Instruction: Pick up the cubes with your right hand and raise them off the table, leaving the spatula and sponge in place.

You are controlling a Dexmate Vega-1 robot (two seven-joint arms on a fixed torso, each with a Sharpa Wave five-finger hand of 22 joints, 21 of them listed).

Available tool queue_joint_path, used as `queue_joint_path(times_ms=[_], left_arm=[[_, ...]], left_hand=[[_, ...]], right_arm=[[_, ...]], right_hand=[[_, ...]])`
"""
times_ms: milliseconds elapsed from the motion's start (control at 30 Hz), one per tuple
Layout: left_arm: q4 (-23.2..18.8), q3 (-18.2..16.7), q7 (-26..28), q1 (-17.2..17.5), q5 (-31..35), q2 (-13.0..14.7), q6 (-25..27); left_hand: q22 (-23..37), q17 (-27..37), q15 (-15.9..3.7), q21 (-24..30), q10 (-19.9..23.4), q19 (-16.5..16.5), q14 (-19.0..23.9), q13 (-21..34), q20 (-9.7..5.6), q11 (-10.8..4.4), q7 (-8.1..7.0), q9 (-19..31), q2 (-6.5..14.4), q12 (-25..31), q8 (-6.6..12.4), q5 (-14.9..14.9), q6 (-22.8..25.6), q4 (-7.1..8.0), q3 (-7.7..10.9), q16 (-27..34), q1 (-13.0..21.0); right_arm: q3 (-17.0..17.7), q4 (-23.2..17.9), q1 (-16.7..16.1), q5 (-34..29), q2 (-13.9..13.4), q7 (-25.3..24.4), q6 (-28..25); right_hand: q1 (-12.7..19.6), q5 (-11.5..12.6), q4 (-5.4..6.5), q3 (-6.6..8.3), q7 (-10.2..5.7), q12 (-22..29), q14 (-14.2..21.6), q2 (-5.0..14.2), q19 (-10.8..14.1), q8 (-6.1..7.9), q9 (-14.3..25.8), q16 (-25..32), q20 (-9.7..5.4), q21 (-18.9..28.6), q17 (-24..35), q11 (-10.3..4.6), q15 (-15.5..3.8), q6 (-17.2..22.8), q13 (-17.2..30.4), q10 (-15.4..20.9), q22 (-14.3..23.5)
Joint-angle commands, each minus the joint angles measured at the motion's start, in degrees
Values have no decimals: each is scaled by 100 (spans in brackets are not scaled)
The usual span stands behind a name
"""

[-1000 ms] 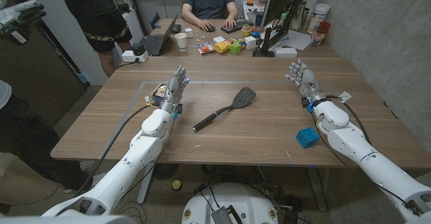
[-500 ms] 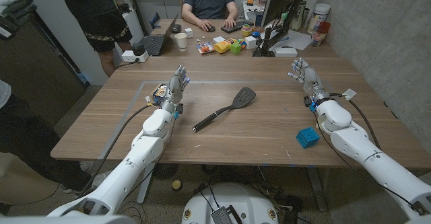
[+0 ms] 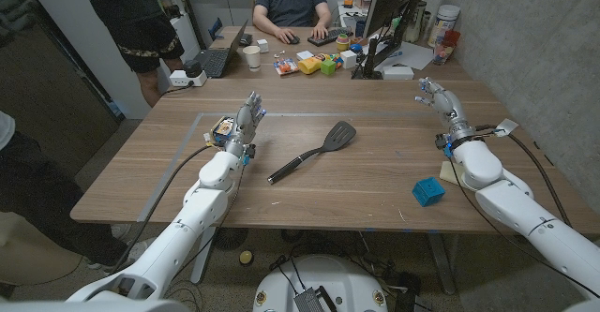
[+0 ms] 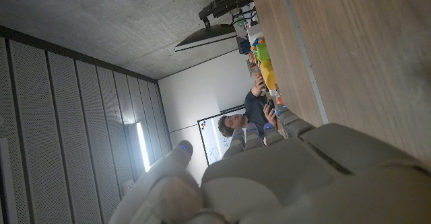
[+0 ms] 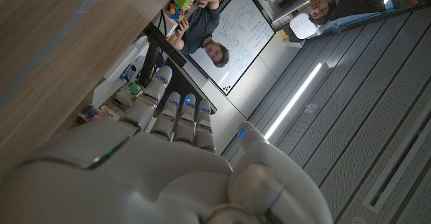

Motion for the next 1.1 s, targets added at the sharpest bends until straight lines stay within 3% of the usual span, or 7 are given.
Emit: queue_joint_path(times_ms=[33,400,733,1100], left_arm=[[152,-46,-149,-123,53,-66,18],[199,-83,-209,-161,93,-100,0],[164,-92,-237,-157,125,-93,16],[146,-58,-263,-188,164,-95,52]], left_hand=[[21,11,-21,19,-65,-18,-45,29,1,9,31,9,574,19,31,31,-28,19,41,42,1],[21,11,-21,21,-70,-18,-46,29,0,4,30,9,571,17,30,31,-31,19,42,45,-1],[21,11,-23,21,-73,-21,-50,29,0,7,26,9,566,17,29,31,-33,19,40,46,-3],[21,11,-19,23,-73,-21,-50,29,0,16,30,9,556,17,29,30,-34,18,36,50,-6]], right_arm=[[313,-530,-409,-829,-301,-635,-89],[873,-1043,-926,-1388,-361,-1170,-55],[1668,-1739,-1737,-2094,-344,-1658,-418],[2504,-2397,-2506,-2918,22,-1914,-677]], right_hand=[[82,-26,-70,7,15,17,150,-39,154,46,20,32,69,64,14,27,4,137,20,124,14],[127,-42,-140,13,13,20,391,-106,497,45,25,48,128,126,20,45,8,317,23,274,15],[243,-44,-257,60,-131,-23,428,-125,621,36,26,0,172,111,12,-140,-14,444,24,273,15],[287,-54,-316,82,-237,-35,494,-136,741,21,29,-10,256,100,18,-229,-32,518,25,310,12]])
